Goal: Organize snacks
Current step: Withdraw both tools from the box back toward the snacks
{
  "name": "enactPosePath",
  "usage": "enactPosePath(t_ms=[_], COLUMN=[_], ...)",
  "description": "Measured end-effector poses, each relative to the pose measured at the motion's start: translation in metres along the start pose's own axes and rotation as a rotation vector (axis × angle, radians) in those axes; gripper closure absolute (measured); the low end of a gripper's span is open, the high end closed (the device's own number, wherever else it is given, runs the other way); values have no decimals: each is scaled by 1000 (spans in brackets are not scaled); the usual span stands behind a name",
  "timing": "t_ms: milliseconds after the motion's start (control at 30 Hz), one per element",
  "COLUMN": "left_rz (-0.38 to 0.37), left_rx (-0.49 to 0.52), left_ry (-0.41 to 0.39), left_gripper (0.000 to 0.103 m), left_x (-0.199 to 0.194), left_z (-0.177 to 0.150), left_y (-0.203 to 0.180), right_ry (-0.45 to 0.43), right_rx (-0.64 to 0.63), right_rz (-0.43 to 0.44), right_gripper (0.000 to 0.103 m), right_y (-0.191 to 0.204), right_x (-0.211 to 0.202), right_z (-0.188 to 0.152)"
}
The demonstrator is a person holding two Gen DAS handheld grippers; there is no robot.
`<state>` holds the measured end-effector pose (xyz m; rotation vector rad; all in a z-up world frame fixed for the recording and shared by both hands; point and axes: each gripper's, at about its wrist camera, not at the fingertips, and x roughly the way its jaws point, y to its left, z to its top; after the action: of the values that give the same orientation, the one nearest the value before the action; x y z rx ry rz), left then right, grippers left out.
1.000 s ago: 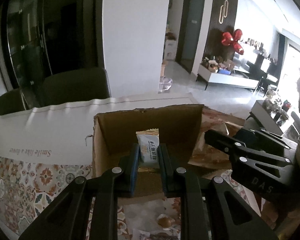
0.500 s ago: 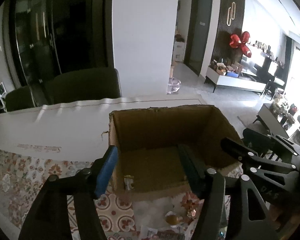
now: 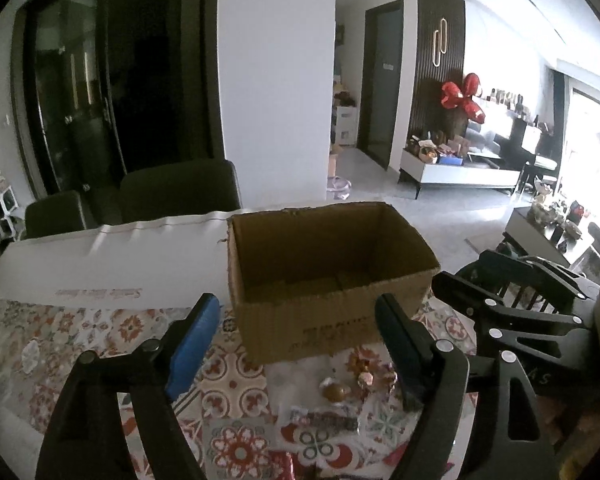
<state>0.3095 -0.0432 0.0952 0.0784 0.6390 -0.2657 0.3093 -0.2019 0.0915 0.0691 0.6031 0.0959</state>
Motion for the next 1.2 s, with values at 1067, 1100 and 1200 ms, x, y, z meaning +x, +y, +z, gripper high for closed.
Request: enactPosePath(t_ms=[1067,1100,1200], left_rz=[109,112,126], left_rx=[-3,-5,-15], left_ry=[45,45,42], left_gripper=[23,23,23], left_x=[-51,-51,-48], left_z=[-137,-140,-149], left_y=[-23,-22,-19], right_ry=[-2,-1,3], right_rx=[12,18,16], right_rz=[-83,-88,-112], right_gripper=[35,35,35], right_y=[2,2,3], right_x=[-66,-67,-67], right_z=[-124,-127,-136])
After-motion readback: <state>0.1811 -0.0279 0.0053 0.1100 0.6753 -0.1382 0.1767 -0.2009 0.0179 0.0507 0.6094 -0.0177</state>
